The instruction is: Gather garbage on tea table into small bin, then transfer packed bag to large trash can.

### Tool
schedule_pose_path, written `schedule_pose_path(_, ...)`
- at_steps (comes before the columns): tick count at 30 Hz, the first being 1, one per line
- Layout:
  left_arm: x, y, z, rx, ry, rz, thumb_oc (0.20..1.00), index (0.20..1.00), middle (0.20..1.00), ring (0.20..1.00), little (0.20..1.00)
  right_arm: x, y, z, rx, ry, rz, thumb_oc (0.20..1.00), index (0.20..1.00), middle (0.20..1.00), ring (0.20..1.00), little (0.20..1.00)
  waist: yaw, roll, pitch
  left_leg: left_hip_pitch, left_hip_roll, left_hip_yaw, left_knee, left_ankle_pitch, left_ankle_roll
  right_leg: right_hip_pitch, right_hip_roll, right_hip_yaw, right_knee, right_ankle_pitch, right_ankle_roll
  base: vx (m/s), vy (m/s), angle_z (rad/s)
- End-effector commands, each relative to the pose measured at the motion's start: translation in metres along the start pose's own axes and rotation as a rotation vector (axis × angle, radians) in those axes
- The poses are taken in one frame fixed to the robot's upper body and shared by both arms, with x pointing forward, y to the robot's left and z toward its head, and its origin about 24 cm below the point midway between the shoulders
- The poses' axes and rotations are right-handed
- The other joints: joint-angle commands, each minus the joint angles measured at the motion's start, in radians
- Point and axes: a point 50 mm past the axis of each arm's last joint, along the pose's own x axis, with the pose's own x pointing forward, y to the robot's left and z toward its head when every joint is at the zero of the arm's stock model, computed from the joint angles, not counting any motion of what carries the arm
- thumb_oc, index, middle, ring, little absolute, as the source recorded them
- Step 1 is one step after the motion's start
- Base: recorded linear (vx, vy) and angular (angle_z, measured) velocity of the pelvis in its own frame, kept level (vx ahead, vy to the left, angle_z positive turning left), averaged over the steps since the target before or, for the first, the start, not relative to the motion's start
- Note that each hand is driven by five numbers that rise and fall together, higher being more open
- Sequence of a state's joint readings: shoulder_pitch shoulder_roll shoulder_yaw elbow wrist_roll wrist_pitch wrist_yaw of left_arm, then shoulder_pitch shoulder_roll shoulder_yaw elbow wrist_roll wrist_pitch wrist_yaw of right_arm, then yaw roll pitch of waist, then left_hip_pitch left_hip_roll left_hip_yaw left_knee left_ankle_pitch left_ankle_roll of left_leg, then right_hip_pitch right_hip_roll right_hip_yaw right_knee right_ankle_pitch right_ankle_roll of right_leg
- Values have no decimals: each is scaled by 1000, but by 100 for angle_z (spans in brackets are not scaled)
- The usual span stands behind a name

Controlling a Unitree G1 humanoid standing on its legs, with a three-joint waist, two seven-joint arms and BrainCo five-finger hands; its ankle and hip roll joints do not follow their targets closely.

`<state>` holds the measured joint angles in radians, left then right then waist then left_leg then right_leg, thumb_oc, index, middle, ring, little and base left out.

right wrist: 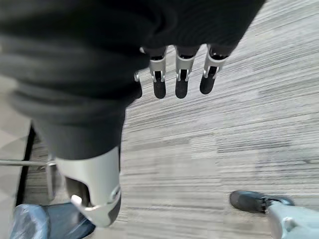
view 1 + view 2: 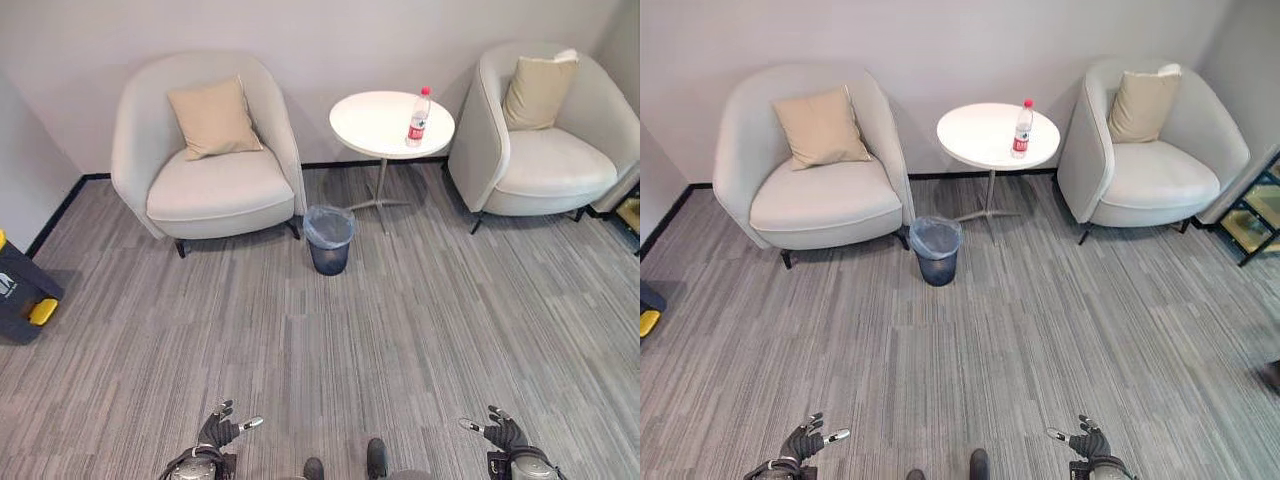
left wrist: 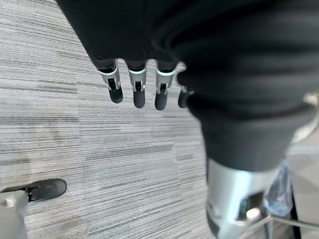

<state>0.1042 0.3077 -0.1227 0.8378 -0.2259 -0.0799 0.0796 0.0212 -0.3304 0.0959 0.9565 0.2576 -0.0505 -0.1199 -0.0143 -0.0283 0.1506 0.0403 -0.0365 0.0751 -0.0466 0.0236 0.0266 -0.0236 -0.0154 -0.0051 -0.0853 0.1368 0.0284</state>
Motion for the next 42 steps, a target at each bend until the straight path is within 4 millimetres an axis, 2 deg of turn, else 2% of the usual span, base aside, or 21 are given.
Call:
schedule_pose_path(1,5,19,24,-59,-91,75,1000,1000,1000,1000,1000,8,-2,29,63,-72,-28,1000,1000,1000,1000,1000,15,-23,7,-86,-26,-81,207,-196,-16,8,-87,19,130,-205,94,-6,109,-14)
schedule_pose_path(3,6,20,26,-59,-97,77,1000,1000,1000,1000,1000,8,-1,32,62,-81,-27,1000,1000,1000,1000,1000,15,-22,12,-87,-27,-80,210,-200,-11,-9,-85,22,161,-208,97,8,76,-24)
schedule_pose_path(5,7,22,31,-53,-113,82,1000,1000,1000,1000,1000,9,1,42,65,-112,-21,1000,1000,1000,1000,1000,14,-14,27,-74,-21,-64,208,-212,-2,-68,-79,15,255,-215,109,62,60,-29)
schedule_pose_path(6,7,21,34,-54,-128,80,1000,1000,1000,1000,1000,10,4,48,51,-135,-10,1000,1000,1000,1000,1000,13,-15,39,-49,-18,-46,196,-221,-3,-107,-82,-22,264,-193,110,116,-6,-29)
schedule_pose_path(7,7,20,35,-56,-130,76,1000,1000,1000,1000,1000,10,5,51,46,-143,-7,1000,1000,1000,1000,1000,11,-15,41,-39,-17,-40,190,-224,-3,-115,-81,-39,249,-185,112,204,-76,-69)
schedule_pose_path(8,8,18,37,-62,-136,74,1000,1000,1000,1000,1000,10,6,57,30,-164,1,1000,1000,1000,1000,1000,9,-15,48,-3,-13,-27,173,-234,-6,-140,-82,-103,201,-155,109,199,-96,-81)
schedule_pose_path(11,9,14,38,-56,-134,67,1000,1000,1000,1000,1000,9,5,57,7,-177,2,1000,1000,1000,1000,1000,-13,-12,56,69,-1,-28,153,-254,-18,-183,-80,-175,163,-138,104,293,-153,-37)
schedule_pose_path(13,9,11,38,-40,-138,54,1000,1000,1000,1000,1000,7,3,51,1,-173,0,1000,1000,1000,1000,1000,-21,-17,47,92,2,-41,153,-269,-30,-159,-78,-166,145,-139,92,303,-208,22)
schedule_pose_path(15,8,7,35,-46,-132,44,1000,1000,1000,1000,1000,6,-1,49,1,-172,-10,1000,1000,1000,1000,1000,-29,-12,28,112,28,-44,153,-264,-53,-138,-69,-172,134,-137,74,268,-226,51)
schedule_pose_path(17,8,3,31,-54,-118,33,1000,1000,1000,1000,1000,6,-3,48,7,-176,-16,1000,1000,1000,1000,1000,-34,0,13,110,57,-53,186,-224,-78,-103,-45,-170,110,-145,58,243,-277,48)
schedule_pose_path(18,8,-1,33,-59,-121,21,1000,1000,1000,1000,1000,5,-4,50,21,-190,-14,1000,1000,1000,1000,1000,-38,6,13,80,82,-58,272,-166,-107,-69,-22,-161,96,-165,37,204,-317,15)
schedule_pose_path(21,9,-8,37,-65,-130,-7,1000,1000,1000,1000,1000,6,-8,52,29,-194,-29,1000,1000,1000,1000,1000,-42,8,23,8,120,-43,417,-86,-135,-12,-5,-163,67,-196,4,154,-235,-12)
schedule_pose_path(24,11,-14,44,-42,-148,-32,1000,1000,1000,1000,1000,6,-9,54,23,-197,-31,1000,1000,1000,1000,1000,-32,-6,41,-69,102,-30,430,-104,-109,30,-14,-155,38,-211,1,152,-129,-4)
schedule_pose_path(25,10,-16,45,-28,-154,-47,1000,1000,1000,1000,1000,6,-10,55,21,-199,-31,1000,1000,1000,1000,1000,-23,-14,44,-116,72,-20,377,-151,-92,45,-22,-152,27,-220,10,175,-55,-6)
schedule_pose_path(26,11,-16,45,-25,-153,-46,1000,1000,1000,1000,1000,6,-11,55,20,-197,-34,1000,1000,1000,1000,1000,-18,-17,49,-150,57,-17,343,-149,-89,53,-23,-151,22,-224,14,226,-68,-14)
schedule_pose_path(28,11,-17,44,-22,-147,-49,1000,1000,1000,1000,1000,7,-10,53,18,-186,-35,1000,1000,1000,1000,1000,-4,-14,56,-205,37,-15,270,-102,-89,79,-13,-143,15,-231,16,187,-32,4)
schedule_pose_path(30,10,-16,41,-16,-136,-44,1000,1000,1000,1000,1000,7,-8,48,17,-167,-35,1000,1000,1000,1000,1000,14,-6,62,-259,25,-13,194,-20,-95,114,12,-129,5,-246,15,238,-23,-9)
schedule_pose_path(32,10,-13,37,-24,-125,-28,1000,1000,1000,1000,1000,7,-5,44,10,-150,-32,1000,1000,1000,1000,1000,41,0,65,-300,17,11,101,36,-101,159,33,-96,5,-275,11,435,48,-34)
schedule_pose_path(35,6,-8,20,-26,-74,-10,1000,1000,1000,1000,1000,6,-1,38,-7,-132,-21,1000,1000,1000,1000,1000,63,7,34,-285,31,49,64,79,-82,235,44,-36,26,-326,7,619,187,-80)
schedule_pose_path(38,6,-6,17,-10,-61,-3,1000,1000,1000,1000,1000,5,4,39,12,-140,-11,1000,1000,1000,1000,1000,68,-25,3,-276,22,70,130,34,-56,253,-12,-25,60,-344,37,383,167,-55)
schedule_pose_path(42,8,-2,26,-21,-90,10,1000,1000,1000,1000,1000,6,11,44,6,-155,18,1000,1000,1000,1000,1000,82,-47,-16,-271,13,88,180,-33,-26,207,-48,-7,171,-333,76,225,106,-27)
